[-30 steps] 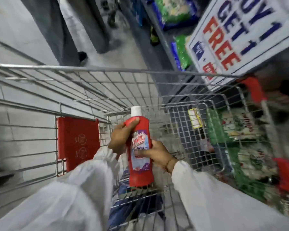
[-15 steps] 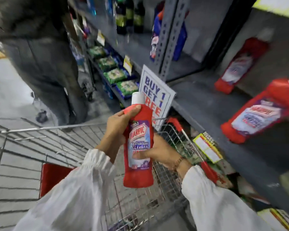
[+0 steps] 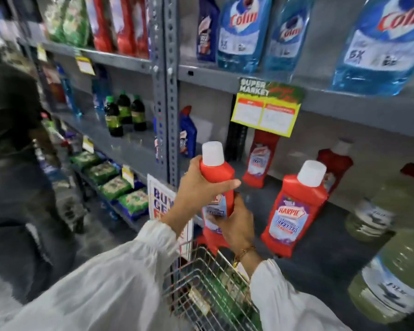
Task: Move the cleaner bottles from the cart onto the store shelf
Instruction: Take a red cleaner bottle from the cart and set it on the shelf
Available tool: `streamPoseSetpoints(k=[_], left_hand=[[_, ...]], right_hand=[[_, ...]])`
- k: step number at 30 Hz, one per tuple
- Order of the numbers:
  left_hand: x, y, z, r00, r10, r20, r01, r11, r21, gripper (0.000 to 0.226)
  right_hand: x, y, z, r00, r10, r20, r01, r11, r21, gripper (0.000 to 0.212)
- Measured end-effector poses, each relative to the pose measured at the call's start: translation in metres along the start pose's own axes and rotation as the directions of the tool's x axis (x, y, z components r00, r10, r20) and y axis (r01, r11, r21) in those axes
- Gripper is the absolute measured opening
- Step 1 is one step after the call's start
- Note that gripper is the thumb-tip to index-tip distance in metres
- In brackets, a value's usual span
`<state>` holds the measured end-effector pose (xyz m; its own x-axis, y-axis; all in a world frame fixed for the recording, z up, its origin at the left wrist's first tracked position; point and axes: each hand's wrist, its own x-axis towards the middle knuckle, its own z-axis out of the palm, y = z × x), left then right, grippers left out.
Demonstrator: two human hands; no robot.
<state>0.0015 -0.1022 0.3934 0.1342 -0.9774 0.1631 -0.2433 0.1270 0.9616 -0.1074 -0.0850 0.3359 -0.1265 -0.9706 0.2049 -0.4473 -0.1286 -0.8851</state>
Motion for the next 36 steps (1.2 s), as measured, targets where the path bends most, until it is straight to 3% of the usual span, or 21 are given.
streamPoseSetpoints(k=[3,10,13,15,18,20,23,25,27,29,32,36], left_hand=[[0.028,0.010,0.025,0.998,0.062,0.030,-0.065,0.989,0.131,0.084],[0.078,0.001,0.055,0.982,0.128,0.142,-0.150,0.976,0.157,0.081],[0.083,-0.007,0.058,0.977,0.177,0.116,-0.192,0.972,0.134,0.085],[0.078,-0.021,0.061,0.971,0.216,0.098,-0.227,0.967,0.118,0.093],[0.066,-0.050,0.067,0.984,0.170,0.053,-0.173,0.983,0.067,0.109],[0.057,-0.073,0.075,0.994,0.096,0.055,-0.100,0.991,0.085,0.111],[0.043,-0.105,0.087,0.998,0.033,0.052,-0.040,0.991,0.129,0.109],[0.039,-0.118,0.091,0.999,-0.020,0.049,0.013,0.989,0.148,0.109],[0.039,-0.127,0.092,0.996,-0.075,0.053,0.065,0.983,0.175,0.104],[0.041,-0.132,0.093,0.995,-0.085,0.050,0.073,0.976,0.207,0.096],[0.043,-0.134,0.092,0.997,-0.060,0.046,0.049,0.974,0.223,0.092],[0.044,-0.136,0.091,0.997,-0.040,0.061,0.025,0.973,0.231,0.092]], right_hand=[[0.031,0.009,-0.001,0.991,0.047,-0.124,-0.044,0.999,0.026,0.059],[0.072,0.029,0.000,0.977,0.142,-0.162,-0.124,0.985,0.121,0.063],[0.068,0.035,0.006,0.981,0.095,-0.172,-0.077,0.991,0.108,0.063],[0.050,0.043,0.014,0.960,-0.024,-0.279,0.022,1.000,-0.007,0.061],[0.009,0.063,0.025,0.829,-0.302,-0.471,0.154,0.932,-0.328,0.049],[-0.014,0.074,0.022,0.737,-0.379,-0.559,0.141,0.896,-0.422,0.049],[-0.018,0.090,0.003,0.555,-0.307,-0.773,-0.051,0.915,-0.400,0.066],[-0.004,0.101,-0.010,0.481,-0.123,-0.868,-0.168,0.959,-0.229,0.086],[0.009,0.108,-0.019,0.520,0.130,-0.844,-0.166,0.985,0.049,0.105],[0.014,0.112,-0.023,0.598,0.244,-0.763,-0.122,0.969,0.213,0.106],[0.013,0.116,-0.023,0.633,0.262,-0.728,-0.149,0.964,0.218,0.083],[0.012,0.117,-0.021,0.633,0.251,-0.733,-0.139,0.968,0.211,0.077]])
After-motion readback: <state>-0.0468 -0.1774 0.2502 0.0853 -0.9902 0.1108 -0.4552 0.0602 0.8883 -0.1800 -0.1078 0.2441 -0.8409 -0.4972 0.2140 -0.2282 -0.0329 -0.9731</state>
